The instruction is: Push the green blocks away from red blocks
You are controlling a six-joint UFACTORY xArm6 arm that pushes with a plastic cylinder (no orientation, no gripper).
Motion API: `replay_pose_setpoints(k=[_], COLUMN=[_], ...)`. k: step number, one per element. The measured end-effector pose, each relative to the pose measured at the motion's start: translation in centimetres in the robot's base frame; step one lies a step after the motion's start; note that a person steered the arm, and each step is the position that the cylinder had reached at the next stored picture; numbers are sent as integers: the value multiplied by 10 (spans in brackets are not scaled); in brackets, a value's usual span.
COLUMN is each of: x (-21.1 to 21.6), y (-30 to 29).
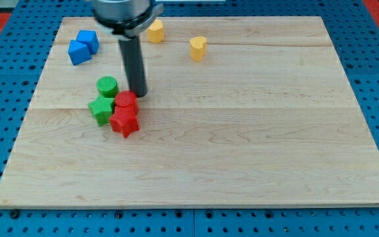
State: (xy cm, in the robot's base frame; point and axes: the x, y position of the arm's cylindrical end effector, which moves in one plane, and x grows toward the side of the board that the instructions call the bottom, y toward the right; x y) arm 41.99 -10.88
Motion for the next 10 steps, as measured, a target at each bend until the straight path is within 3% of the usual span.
replay_pose_setpoints(k=[4,5,7,8,9,10], x=[51,72,72,55,12,-4], y=[-10,-23,-90,-104,-86,-40])
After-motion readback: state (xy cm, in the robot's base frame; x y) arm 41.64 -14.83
